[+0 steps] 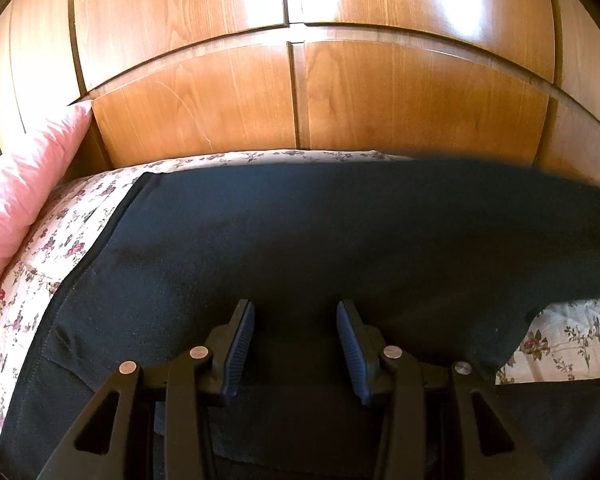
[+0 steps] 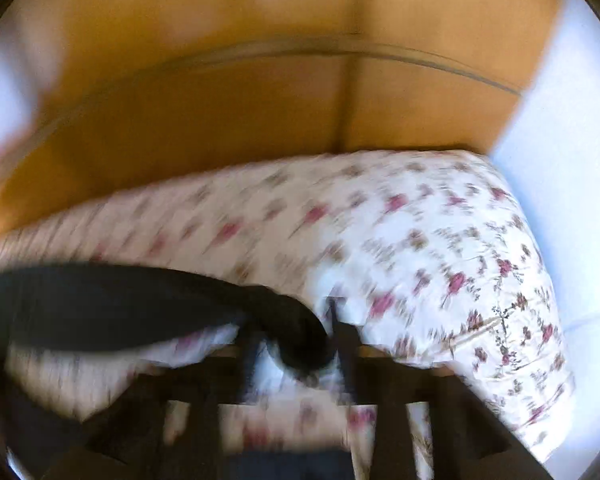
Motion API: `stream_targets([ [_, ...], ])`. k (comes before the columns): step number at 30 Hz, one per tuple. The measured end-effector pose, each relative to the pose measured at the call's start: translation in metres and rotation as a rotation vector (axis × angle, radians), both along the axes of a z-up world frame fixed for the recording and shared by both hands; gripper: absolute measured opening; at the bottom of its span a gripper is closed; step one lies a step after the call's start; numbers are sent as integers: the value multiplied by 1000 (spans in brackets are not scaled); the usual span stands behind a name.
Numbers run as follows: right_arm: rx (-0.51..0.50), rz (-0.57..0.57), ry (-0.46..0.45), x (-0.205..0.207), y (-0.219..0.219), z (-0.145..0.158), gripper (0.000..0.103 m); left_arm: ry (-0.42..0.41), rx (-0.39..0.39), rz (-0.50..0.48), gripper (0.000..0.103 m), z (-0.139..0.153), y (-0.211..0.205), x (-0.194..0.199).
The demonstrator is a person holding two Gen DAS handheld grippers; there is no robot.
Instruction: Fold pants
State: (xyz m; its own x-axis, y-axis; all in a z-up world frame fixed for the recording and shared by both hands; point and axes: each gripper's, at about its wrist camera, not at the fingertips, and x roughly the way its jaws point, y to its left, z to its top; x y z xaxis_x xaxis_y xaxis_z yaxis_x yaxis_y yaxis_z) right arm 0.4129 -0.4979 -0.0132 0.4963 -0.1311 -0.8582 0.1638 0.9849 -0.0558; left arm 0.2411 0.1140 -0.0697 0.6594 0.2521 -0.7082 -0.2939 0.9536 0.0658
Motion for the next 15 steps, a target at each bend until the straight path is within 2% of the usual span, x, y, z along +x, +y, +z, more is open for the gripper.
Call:
stream_targets([
  [1,-63,-72,-41,3,-1,-3,54,-1,-4,-1,44,0,1,0],
  [3,-82,-124,-81,2,0,-11,55,-3,-8,-2,44,0,2,0],
  [6,136,-142,-130,-21,-8,-32,55,-7,-13,-2,44,-1,3,0],
  [9,334,-147,-112,-38,-18,-60,55,-8,-15,-5,44,-1,4,-1],
  [11,466,-114,-91,-48,-18,-87,49,-8,-13,-6,44,-1,4,-1],
  [13,516,-109,-82,-48,-12,-104,45,-7,-11,-7,44,-1,3,-1],
  [15,549,-119,-110,-44,-7,-112,45,-7,-9,-8,44,-1,3,-1],
])
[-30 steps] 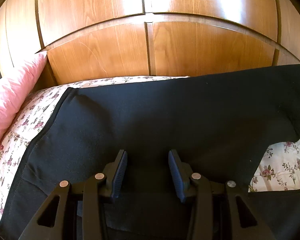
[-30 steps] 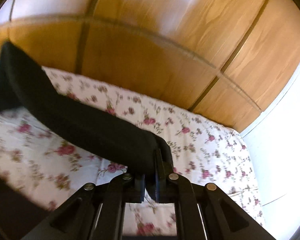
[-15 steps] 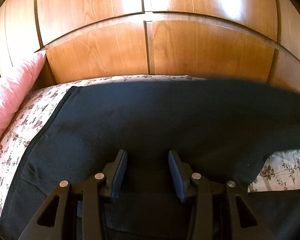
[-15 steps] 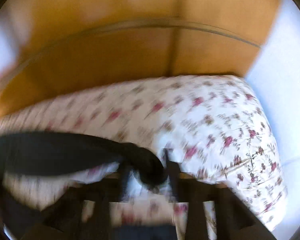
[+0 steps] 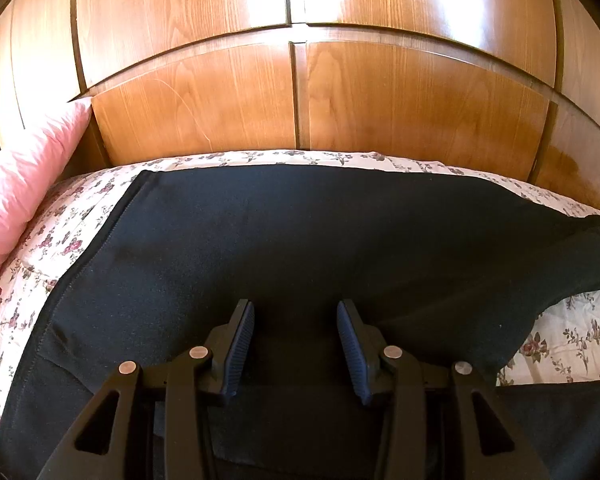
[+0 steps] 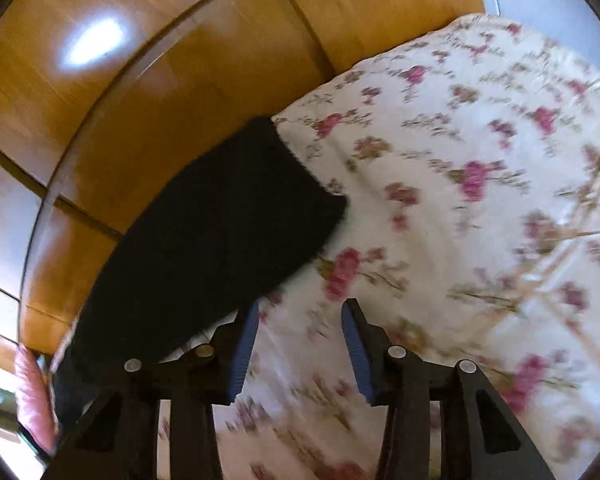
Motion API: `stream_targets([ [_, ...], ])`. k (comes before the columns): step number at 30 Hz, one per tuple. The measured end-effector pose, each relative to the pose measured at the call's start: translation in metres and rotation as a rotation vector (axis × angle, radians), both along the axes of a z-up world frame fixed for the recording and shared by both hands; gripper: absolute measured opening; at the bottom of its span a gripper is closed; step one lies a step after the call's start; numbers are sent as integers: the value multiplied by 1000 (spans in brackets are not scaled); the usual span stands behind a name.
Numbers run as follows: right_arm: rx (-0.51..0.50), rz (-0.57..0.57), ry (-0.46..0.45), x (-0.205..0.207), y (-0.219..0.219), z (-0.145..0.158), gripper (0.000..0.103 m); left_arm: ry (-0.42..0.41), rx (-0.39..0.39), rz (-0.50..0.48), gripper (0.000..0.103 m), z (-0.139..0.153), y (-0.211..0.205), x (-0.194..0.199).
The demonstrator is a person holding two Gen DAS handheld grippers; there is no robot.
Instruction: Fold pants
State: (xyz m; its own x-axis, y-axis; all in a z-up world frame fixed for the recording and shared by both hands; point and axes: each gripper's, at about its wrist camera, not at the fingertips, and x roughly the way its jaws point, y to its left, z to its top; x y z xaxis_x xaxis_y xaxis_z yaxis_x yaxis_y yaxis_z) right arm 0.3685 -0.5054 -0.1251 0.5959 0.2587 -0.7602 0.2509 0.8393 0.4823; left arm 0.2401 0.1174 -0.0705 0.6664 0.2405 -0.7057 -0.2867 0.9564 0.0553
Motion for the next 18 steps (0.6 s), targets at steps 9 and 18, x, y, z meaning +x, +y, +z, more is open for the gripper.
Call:
stream_targets([
  [9,234,-232,-97,18,1,-3,10,-7,-4,-4,44,-1,0,0],
  [18,100,-289,-247,-59,-25,87,9,-17,-53,-22,45,1,8,-2],
])
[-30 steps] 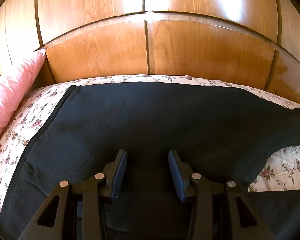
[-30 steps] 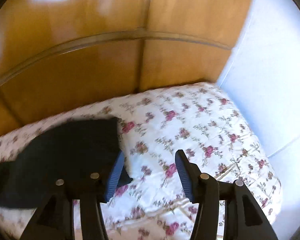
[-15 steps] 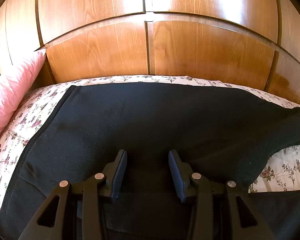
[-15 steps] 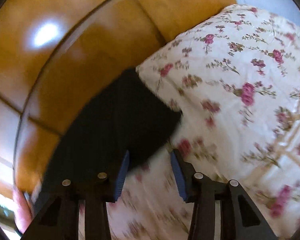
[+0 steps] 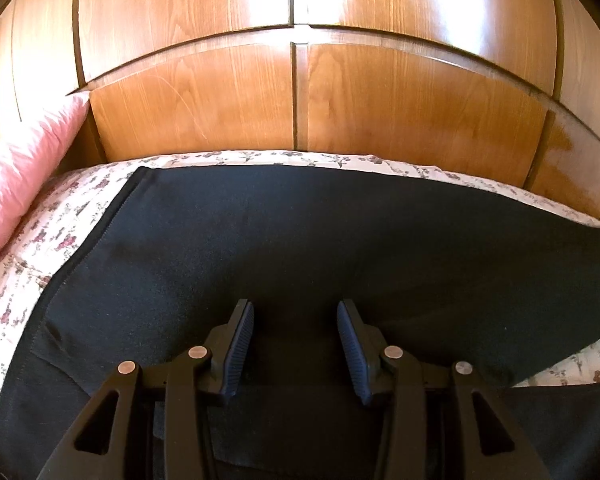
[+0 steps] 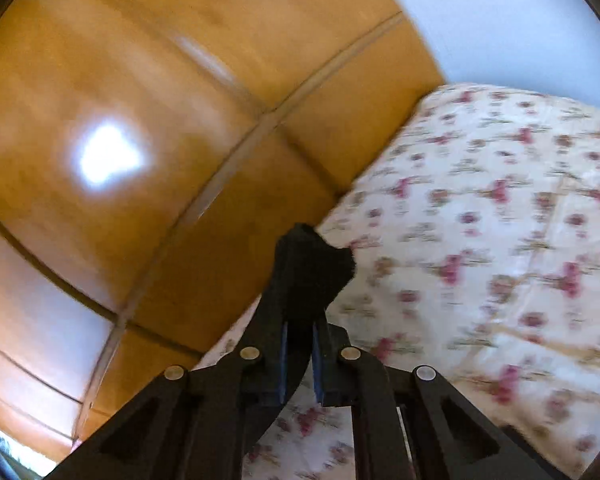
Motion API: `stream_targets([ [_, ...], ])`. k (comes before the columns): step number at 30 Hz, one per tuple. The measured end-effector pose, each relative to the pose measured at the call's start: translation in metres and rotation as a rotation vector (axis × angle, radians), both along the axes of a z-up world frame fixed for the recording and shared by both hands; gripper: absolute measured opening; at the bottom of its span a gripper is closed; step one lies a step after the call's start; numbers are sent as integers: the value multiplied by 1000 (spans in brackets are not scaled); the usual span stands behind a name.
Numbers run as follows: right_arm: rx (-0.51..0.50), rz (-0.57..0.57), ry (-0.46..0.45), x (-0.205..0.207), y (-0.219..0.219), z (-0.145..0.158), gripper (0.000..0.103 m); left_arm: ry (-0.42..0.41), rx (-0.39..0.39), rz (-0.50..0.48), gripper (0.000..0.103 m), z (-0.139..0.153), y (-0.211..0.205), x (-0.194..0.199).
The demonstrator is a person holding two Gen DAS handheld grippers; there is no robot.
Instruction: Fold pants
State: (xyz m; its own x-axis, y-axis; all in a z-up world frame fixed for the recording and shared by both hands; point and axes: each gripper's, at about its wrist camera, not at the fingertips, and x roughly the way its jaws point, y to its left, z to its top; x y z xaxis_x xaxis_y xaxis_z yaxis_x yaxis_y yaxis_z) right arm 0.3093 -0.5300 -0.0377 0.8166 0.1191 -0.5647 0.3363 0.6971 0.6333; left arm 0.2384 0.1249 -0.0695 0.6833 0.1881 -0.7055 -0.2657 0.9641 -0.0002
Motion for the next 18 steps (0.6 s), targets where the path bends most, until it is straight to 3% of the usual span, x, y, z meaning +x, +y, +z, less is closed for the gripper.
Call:
stream_targets([
  [4,-80,-5,259,8,0,-62,9,-5,-33,-4,45,1,4,0],
  [6,-68,7,346,9,3,-90,11,-4,-32,-3,45,1,3,0],
  [7,-70,-18,292,2,4,-92,12,-4,-33,-3,45,1,3,0],
  [8,-99,-28,282,1,4,-90,20,-4,-33,-3,45,2,3,0],
  [10,-250,-67,314,-6,12,-77,36,-3,-34,-4,45,1,4,1],
  [11,-337,-103,315,-13,21,-66,36,-4,-34,-4,45,1,4,1],
  [12,-359,-106,286,-18,28,-57,36,-5,-35,-4,45,1,4,1],
  [14,-370,-28,176,-28,54,-41,36,-4,-36,-4,45,1,4,0],
  [18,-496,228,117,-24,129,-45,36,1,-42,-5,45,2,4,0],
])
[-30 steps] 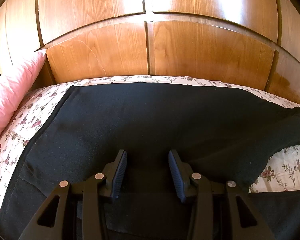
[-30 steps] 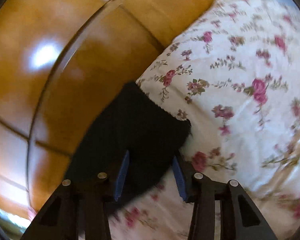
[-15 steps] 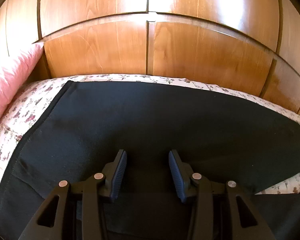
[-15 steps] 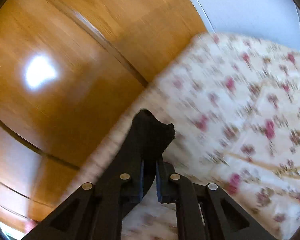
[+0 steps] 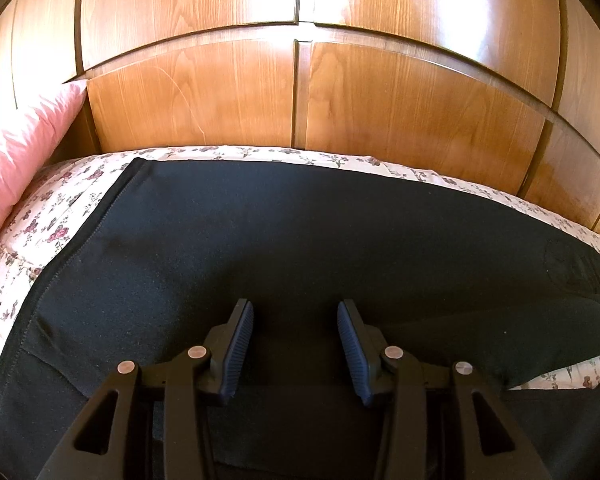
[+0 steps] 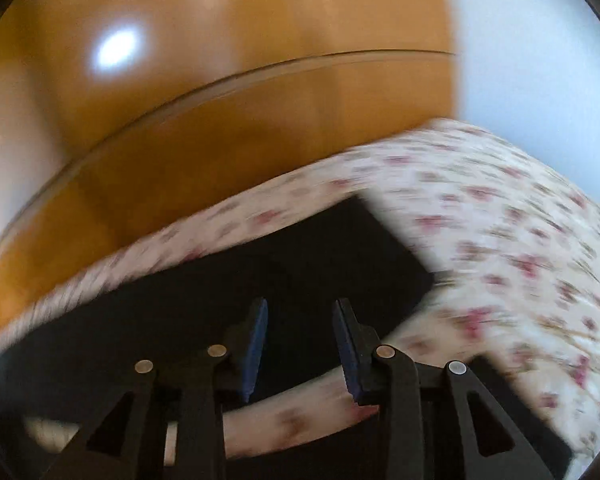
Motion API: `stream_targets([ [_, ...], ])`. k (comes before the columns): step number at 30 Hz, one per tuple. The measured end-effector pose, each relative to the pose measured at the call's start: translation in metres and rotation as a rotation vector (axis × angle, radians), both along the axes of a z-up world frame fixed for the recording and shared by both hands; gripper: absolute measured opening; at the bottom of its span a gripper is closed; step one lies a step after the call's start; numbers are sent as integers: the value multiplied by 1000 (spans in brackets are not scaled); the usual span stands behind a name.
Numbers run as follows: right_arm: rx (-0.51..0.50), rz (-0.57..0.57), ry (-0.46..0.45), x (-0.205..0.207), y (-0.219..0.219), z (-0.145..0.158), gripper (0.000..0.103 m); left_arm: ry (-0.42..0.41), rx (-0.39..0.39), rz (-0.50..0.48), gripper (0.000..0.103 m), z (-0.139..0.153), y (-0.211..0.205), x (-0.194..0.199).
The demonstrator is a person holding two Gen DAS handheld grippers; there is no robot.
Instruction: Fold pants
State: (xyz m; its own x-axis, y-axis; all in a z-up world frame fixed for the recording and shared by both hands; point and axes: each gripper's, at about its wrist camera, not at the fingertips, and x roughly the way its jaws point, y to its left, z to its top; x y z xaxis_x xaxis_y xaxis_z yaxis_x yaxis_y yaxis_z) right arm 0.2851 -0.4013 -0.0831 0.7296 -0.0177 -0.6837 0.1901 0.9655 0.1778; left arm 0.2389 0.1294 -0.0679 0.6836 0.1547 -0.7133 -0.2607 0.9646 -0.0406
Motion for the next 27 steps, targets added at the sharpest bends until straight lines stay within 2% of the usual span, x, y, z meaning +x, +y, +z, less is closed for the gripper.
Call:
stream_targets([
  [3,-24,92,45,7,39,-18,36,6,-18,-4,46,1,2,0],
  [6,-114,82,143,16,58,-44,38,14,-59,-14,48,3,8,0],
  [10,-168,62,142,15,62,-46,40,37,-107,-58,48,10,16,-10],
  [12,-187,60,136,14,65,-48,41,21,-145,-72,48,17,27,-24],
  [15,-177,59,130,11,62,-48,41,-1,-173,-26,49,25,54,-49],
  [20,-183,57,129,13,63,-41,42,15,-187,62,51,29,112,-72],
  [24,-177,60,127,12,64,-41,44,6,-218,123,65,34,143,-71],
  [27,-169,60,126,13,63,-41,45,12,-249,142,65,36,153,-59],
])
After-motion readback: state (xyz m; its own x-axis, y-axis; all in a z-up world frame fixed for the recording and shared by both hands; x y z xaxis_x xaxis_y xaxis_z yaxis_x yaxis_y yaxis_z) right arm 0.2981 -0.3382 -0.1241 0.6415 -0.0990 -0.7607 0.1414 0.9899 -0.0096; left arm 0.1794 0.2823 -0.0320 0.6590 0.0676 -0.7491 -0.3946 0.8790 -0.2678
